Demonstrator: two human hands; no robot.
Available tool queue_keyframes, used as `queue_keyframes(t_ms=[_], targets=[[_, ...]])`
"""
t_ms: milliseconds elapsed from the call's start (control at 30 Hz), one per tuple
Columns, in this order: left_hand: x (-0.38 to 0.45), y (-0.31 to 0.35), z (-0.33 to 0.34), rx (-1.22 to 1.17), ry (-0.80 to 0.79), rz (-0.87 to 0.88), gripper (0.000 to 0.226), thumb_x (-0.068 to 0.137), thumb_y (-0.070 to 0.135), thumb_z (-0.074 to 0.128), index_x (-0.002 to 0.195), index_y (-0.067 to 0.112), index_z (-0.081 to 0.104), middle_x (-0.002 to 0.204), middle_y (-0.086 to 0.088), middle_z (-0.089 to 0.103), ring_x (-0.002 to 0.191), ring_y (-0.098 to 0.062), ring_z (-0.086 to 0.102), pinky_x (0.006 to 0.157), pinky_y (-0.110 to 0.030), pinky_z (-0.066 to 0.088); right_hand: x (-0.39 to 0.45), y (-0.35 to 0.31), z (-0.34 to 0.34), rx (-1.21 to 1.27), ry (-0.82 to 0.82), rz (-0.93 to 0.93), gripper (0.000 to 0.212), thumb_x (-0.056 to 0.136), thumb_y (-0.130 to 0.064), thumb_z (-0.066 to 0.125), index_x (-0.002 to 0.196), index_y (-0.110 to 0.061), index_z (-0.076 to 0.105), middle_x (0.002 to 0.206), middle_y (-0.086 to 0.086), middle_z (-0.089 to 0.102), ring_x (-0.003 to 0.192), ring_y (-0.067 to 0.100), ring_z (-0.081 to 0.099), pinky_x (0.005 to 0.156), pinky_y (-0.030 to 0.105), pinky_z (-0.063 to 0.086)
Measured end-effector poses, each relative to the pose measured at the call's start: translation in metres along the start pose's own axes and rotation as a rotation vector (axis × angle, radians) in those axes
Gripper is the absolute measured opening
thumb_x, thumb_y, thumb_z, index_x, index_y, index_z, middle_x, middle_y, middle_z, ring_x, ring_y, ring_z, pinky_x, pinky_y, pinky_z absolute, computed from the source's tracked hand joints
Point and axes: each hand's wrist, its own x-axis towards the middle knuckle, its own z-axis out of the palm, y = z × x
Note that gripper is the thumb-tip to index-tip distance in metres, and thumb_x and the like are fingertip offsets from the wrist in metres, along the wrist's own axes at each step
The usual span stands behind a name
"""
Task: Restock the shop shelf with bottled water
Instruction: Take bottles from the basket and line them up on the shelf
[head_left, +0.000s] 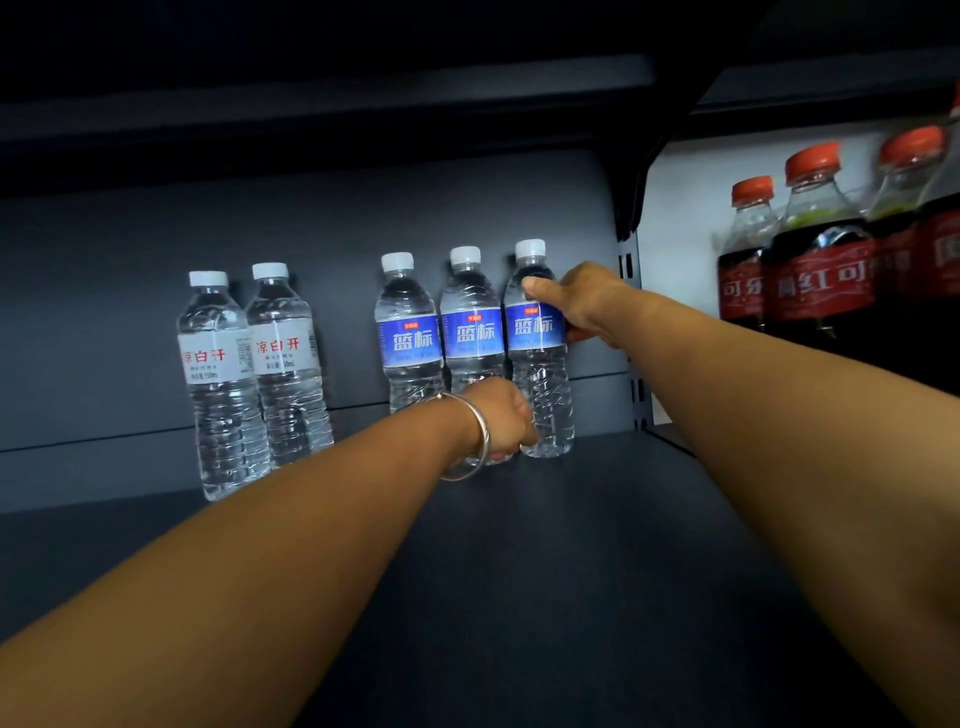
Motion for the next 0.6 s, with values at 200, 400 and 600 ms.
queue_keyframes(t_ms=[200, 400, 600], targets=[[-0.023, 0.002, -0.008, -0.036, -0.034, -0.020, 0.025, 0.085, -0.001, 0.059, 0.067, 0.013, 0.048, 0.066, -0.008, 0.052, 0.060, -0.017, 0.050, 0.058, -0.024, 0.046, -0.037, -0.008, -0.012, -0.237, 0.000, 0.013, 0.048, 0.097, -0.036, 0.047, 0.121, 0.004, 0.051, 0.124, 0.023, 0.055, 0.111, 0.036, 0.057, 0.096, 0.046, 0.048], [-0.070, 0.019, -0.014, -0.073, -0.053, 0.032, 0.022, 0.086, 0.003, 0.058, 0.070, 0.014, 0.050, 0.071, -0.006, 0.054, 0.066, -0.013, 0.052, 0.064, -0.022, 0.047, -0.113, -0.029, -0.026, -0.488, -0.042, -0.107, 0.045, 0.096, -0.018, 0.050, 0.138, -0.004, 0.041, 0.140, 0.017, 0.046, 0.127, 0.030, 0.044, 0.105, 0.033, 0.033], [-0.150, 0.032, -0.018, -0.042, -0.029, 0.211, 0.021, 0.084, 0.006, 0.061, 0.068, 0.015, 0.052, 0.083, -0.012, 0.055, 0.083, -0.022, 0.052, 0.083, -0.034, 0.049, -0.223, -0.044, -0.032, -0.476, 0.083, -0.117, 0.053, 0.095, -0.020, 0.052, 0.145, -0.011, 0.034, 0.144, 0.012, 0.043, 0.131, 0.024, 0.042, 0.103, 0.025, 0.033]])
